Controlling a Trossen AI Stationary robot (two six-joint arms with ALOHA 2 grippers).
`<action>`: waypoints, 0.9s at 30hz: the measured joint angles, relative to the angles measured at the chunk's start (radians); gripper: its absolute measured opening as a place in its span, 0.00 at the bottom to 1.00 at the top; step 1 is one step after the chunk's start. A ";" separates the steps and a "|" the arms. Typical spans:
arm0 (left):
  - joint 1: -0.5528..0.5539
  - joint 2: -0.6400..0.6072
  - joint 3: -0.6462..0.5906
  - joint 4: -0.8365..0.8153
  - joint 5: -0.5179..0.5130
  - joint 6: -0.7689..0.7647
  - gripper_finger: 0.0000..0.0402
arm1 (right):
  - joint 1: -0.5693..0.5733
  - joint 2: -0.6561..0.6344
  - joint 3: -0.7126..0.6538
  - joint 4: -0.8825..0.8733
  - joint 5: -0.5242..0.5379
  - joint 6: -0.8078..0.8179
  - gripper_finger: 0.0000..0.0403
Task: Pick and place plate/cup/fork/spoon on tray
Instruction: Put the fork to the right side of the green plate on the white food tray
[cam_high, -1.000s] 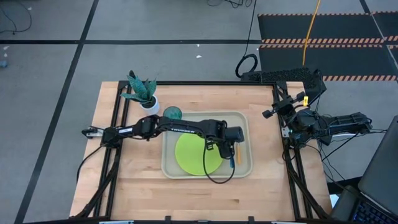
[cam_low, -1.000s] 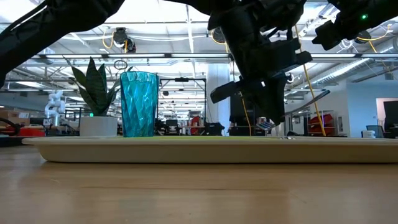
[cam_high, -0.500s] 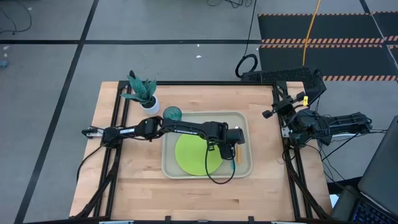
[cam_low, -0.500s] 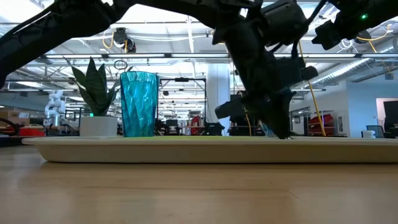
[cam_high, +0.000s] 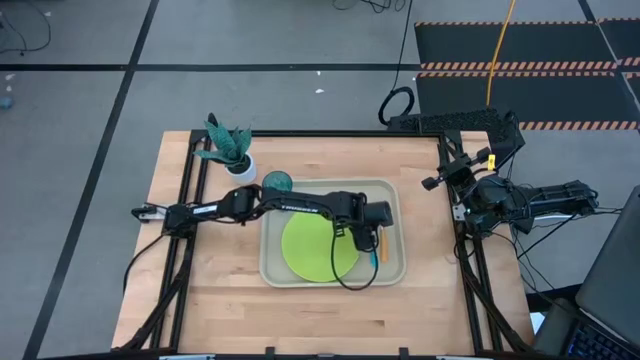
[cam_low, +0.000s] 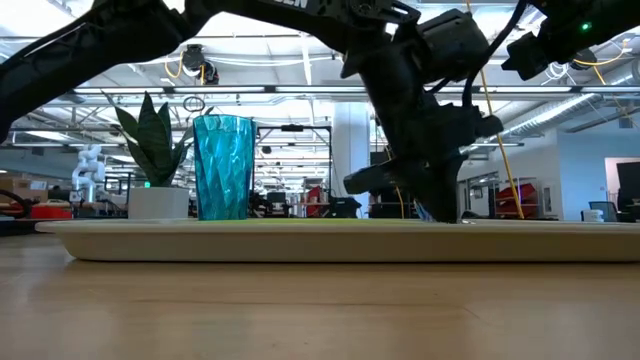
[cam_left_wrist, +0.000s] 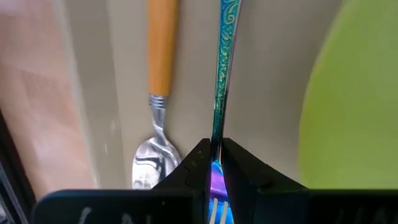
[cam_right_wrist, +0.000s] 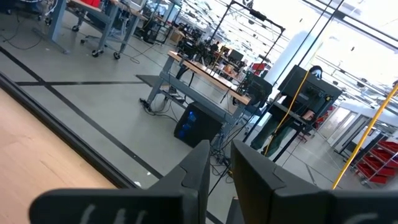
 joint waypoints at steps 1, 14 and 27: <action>0.001 0.000 0.000 -0.005 0.004 0.013 0.09 | 0.000 0.000 0.000 0.000 0.000 0.001 0.14; 0.001 0.000 0.000 -0.019 0.006 0.047 0.09 | 0.000 0.000 0.000 0.000 0.000 0.001 0.14; 0.001 0.000 0.000 -0.019 0.008 0.016 0.09 | 0.000 0.000 0.000 0.000 0.000 0.001 0.14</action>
